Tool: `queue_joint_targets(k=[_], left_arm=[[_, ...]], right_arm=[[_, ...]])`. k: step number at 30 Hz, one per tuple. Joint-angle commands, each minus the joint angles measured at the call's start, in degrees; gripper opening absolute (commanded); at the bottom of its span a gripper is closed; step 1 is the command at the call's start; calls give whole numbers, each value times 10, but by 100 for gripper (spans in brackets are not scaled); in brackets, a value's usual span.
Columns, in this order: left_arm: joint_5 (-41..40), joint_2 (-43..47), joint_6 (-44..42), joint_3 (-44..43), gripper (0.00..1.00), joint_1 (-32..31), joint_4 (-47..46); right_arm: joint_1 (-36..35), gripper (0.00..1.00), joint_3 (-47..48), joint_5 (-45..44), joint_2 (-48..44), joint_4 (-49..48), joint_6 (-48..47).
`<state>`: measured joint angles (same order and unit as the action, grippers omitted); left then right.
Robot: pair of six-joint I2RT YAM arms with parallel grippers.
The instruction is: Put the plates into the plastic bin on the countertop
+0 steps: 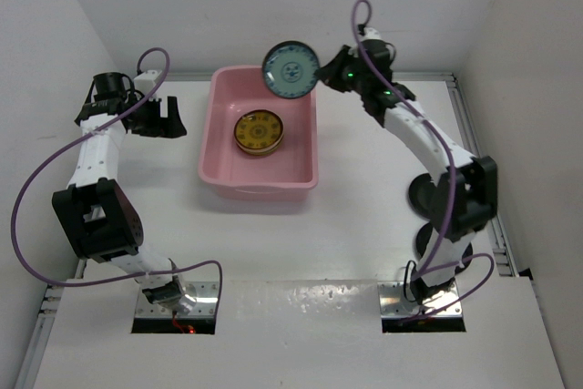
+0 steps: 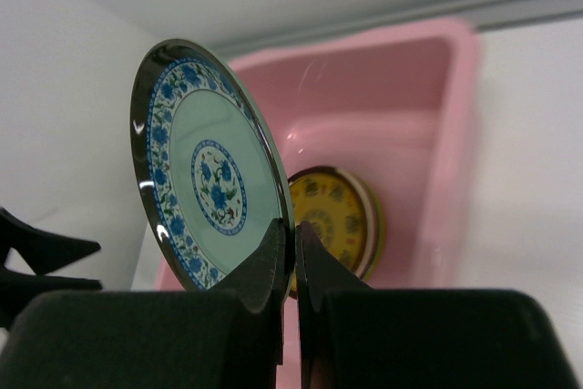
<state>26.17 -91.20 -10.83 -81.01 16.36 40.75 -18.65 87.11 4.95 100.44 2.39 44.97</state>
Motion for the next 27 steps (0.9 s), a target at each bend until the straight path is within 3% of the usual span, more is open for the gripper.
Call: queue_joint_targets(k=[1,6,14,19,22,27], left_arm=[[251,44,-44,-13,90,19,19],[175,44,-32,-2,89,7,19],[129,59,-27,29,89,7,19],[124,59,-22,29,89,7,13],[93,59,-16,9,89,-4,13],[48,54,-4,-16,89,-26,13]], right_arm=[[-37,0,62,33,117,70,-16],[-94,0,209,28,211,114,-25],[-115,0,236,-35,276,114,-22],[-130,66,270,-3,288,135,-72],[-134,79,271,-1,256,139,-115],[-103,85,228,-28,125,191,-132]])
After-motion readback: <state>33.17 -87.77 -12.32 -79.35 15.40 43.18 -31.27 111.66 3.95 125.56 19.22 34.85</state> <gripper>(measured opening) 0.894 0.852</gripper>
